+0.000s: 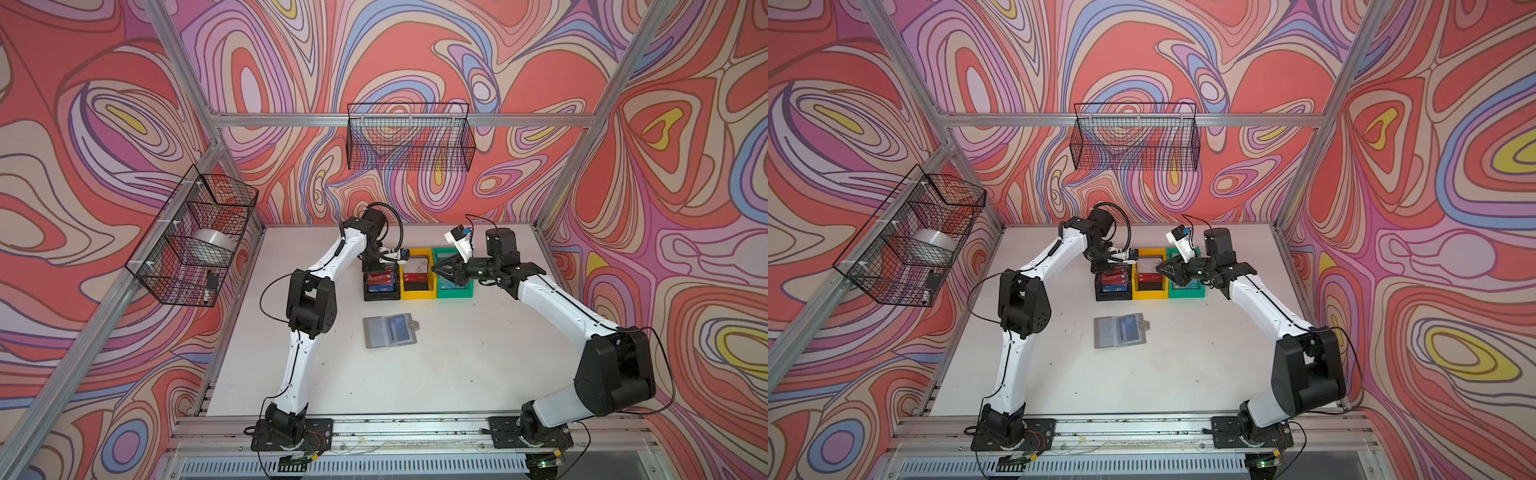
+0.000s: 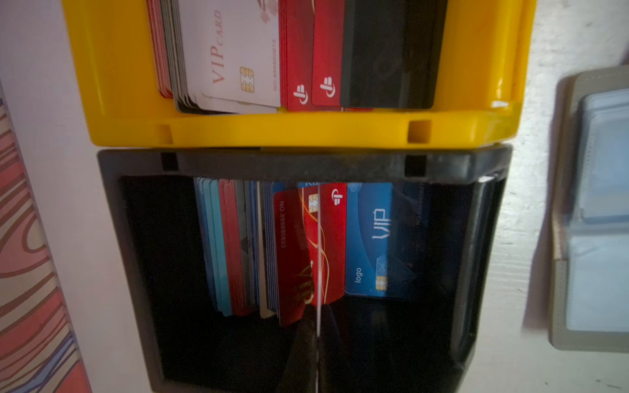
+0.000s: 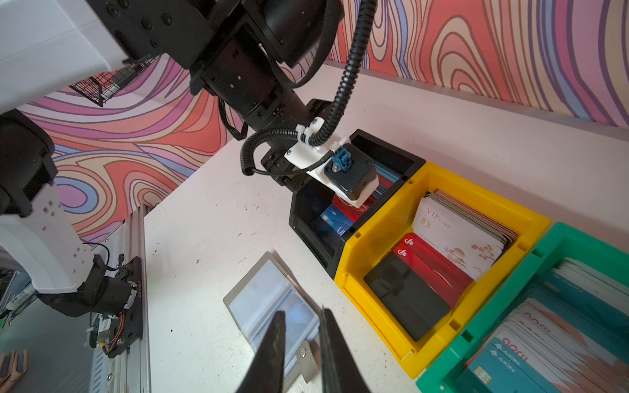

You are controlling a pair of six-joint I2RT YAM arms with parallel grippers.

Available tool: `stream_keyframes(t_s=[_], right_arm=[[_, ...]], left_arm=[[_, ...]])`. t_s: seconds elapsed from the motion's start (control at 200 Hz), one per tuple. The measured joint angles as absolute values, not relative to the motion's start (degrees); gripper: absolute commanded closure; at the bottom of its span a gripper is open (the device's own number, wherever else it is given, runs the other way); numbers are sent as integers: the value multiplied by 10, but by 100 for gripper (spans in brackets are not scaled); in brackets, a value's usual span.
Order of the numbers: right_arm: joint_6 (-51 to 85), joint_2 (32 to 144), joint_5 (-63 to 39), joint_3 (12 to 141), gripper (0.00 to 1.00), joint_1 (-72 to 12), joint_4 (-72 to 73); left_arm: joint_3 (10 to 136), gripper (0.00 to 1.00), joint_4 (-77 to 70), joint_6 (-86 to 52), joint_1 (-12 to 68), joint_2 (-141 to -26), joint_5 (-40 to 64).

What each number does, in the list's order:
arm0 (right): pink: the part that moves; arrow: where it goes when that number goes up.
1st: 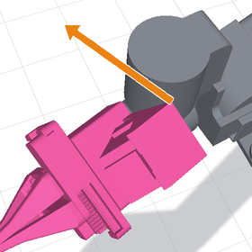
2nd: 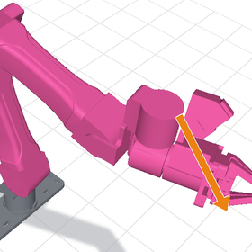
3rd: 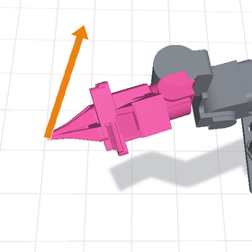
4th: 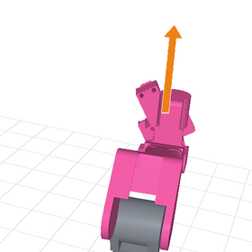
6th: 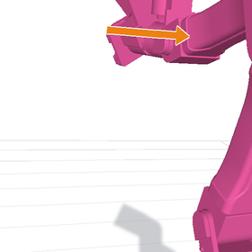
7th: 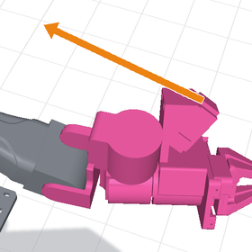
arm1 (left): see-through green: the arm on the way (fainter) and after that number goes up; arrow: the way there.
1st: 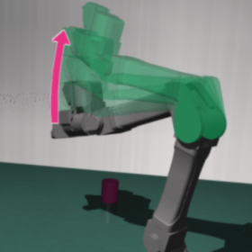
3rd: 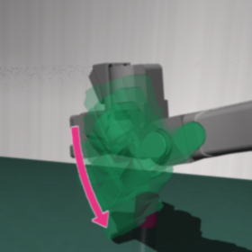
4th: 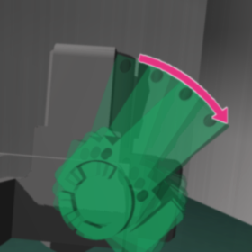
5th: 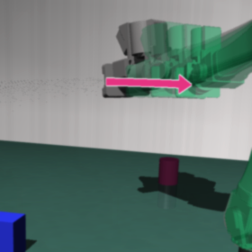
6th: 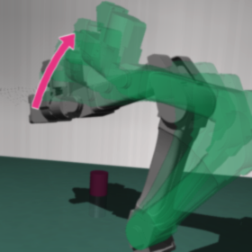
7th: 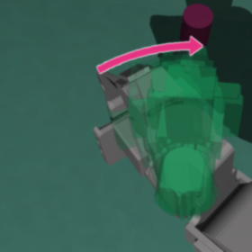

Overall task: Take the credit cards out of the card holder
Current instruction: Place the credit card in the storage box.

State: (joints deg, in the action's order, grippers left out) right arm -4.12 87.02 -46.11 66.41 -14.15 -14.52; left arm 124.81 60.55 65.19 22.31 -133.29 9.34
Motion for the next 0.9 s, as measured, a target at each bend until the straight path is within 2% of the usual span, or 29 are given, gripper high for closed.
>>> stream_keyframes(t_s=[0.13,0.586,0.791,0.901], right_arm=[[-41,870,-461,664,79,-142,-145],[-41,870,-467,664,79,-142,-146],[-42,870,-468,662,79,-142,-146],[-41,864,-468,654,78,-142,-148]], left_arm=[[1233,87,599,656,222,-1333,86],[1224,82,574,655,223,-1332,77],[1168,84,530,642,223,-1273,92],[1145,82,515,634,223,-1225,102]])
